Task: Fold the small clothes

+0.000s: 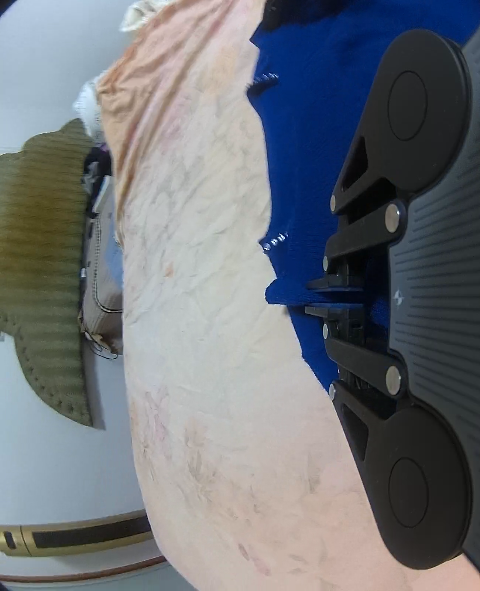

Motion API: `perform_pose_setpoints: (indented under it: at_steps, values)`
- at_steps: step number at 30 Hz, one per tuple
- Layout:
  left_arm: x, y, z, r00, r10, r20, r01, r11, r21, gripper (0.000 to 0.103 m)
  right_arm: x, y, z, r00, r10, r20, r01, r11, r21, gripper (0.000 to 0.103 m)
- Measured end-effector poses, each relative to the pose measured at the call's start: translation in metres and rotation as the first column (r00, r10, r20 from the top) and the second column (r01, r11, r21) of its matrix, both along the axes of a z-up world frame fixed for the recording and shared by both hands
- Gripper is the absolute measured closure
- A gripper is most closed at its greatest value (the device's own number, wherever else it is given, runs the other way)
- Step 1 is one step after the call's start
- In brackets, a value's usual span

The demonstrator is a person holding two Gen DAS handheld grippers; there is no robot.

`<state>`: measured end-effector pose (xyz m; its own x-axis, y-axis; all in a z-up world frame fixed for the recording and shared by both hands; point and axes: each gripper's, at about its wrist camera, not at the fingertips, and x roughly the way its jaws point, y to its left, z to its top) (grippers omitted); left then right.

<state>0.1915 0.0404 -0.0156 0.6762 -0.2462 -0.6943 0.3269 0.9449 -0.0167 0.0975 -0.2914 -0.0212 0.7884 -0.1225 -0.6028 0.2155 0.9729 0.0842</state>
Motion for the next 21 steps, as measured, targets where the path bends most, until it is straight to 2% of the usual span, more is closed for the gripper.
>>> perform_pose_setpoints:
  at_steps: [1, 2, 4, 6, 7, 8, 9, 11, 12, 13, 15, 17, 18, 19, 20, 21]
  values:
    - [-0.003, -0.002, 0.001, 1.0, -0.004, 0.006, 0.004, 1.0, 0.022, 0.097, 0.004, 0.002, -0.003, 1.0, -0.005, -0.007, 0.005, 1.0, -0.028, 0.096]
    - [-0.009, -0.004, 0.003, 1.0, -0.009, 0.021, 0.009, 0.999, 0.041, 0.096, 0.006, 0.005, -0.005, 1.0, -0.007, -0.026, 0.006, 0.999, -0.045, 0.085]
    - [-0.021, -0.003, 0.011, 0.999, -0.008, 0.051, 0.004, 0.998, 0.07, 0.095, 0.002, 0.01, -0.003, 0.999, -0.016, -0.038, 0.014, 0.998, -0.061, 0.081]
    - [-0.036, -0.006, 0.019, 0.996, -0.01, 0.084, 0.0, 0.994, 0.109, 0.094, -0.013, 0.019, 0.009, 0.999, -0.033, 0.01, 0.034, 0.994, -0.103, 0.052]
    - [-0.044, -0.007, 0.022, 0.995, -0.026, 0.094, 0.015, 0.994, 0.112, 0.092, -0.022, 0.026, 0.016, 0.999, -0.034, 0.041, 0.039, 0.991, -0.127, 0.047]
    - [-0.052, -0.009, 0.024, 0.995, -0.037, 0.094, 0.026, 0.994, 0.11, 0.086, -0.032, 0.034, 0.022, 0.998, -0.013, 0.062, 0.022, 0.99, -0.14, 0.041]
    - [-0.06, -0.01, 0.025, 0.996, -0.034, 0.087, 0.025, 0.994, 0.104, 0.081, -0.039, 0.042, 0.025, 0.998, 0.025, 0.064, -0.017, 0.991, -0.136, 0.039]
    - [-0.075, -0.01, 0.021, 0.997, -0.018, 0.073, 0.012, 0.996, 0.086, 0.048, -0.05, 0.06, 0.025, 0.992, 0.122, 0.028, -0.118, 0.987, -0.111, 0.034]
    - [-0.083, -0.011, 0.017, 0.997, 0.003, 0.072, -0.009, 0.997, 0.08, 0.041, -0.053, 0.068, 0.023, 0.989, 0.148, 0.003, -0.147, 0.983, -0.11, 0.029]
    - [-0.092, -0.01, 0.013, 0.997, 0.024, 0.077, -0.03, 0.996, 0.082, 0.036, -0.056, 0.078, 0.02, 0.986, 0.164, -0.023, -0.166, 0.979, -0.12, 0.027]
    - [-0.107, -0.012, 0.002, 0.996, 0.031, 0.08, -0.039, 0.994, 0.1, 0.036, -0.064, 0.094, 0.011, 0.982, 0.176, -0.065, -0.184, 0.972, -0.149, 0.021]
    - [-0.116, -0.012, -0.012, 0.995, 0.054, 0.08, -0.063, 0.992, 0.11, 0.03, -0.071, 0.105, -0.001, 0.979, 0.171, -0.112, -0.19, 0.963, -0.189, 0.012]
    - [-0.123, -0.01, -0.016, 0.991, 0.066, 0.119, -0.078, 0.992, 0.101, 0.028, -0.074, 0.109, -0.008, 0.978, 0.162, -0.128, -0.186, 0.961, -0.204, 0.011]
    - [-0.129, -0.009, -0.017, 0.986, 0.079, 0.144, -0.094, 0.991, 0.099, 0.022, -0.08, 0.111, -0.012, 0.982, 0.151, -0.111, -0.172, 0.962, -0.214, 0.01]
    - [-0.132, -0.007, -0.02, 0.983, 0.093, 0.161, -0.11, 0.989, 0.096, 0.019, -0.084, 0.111, -0.015, 0.987, 0.136, -0.091, -0.153, 0.965, -0.215, 0.005]
    - [-0.134, -0.004, -0.023, 0.979, 0.103, 0.176, -0.118, 0.99, 0.079, 0.018, -0.087, 0.112, -0.018, 0.99, 0.117, -0.084, -0.132, 0.968, -0.212, 0.0]
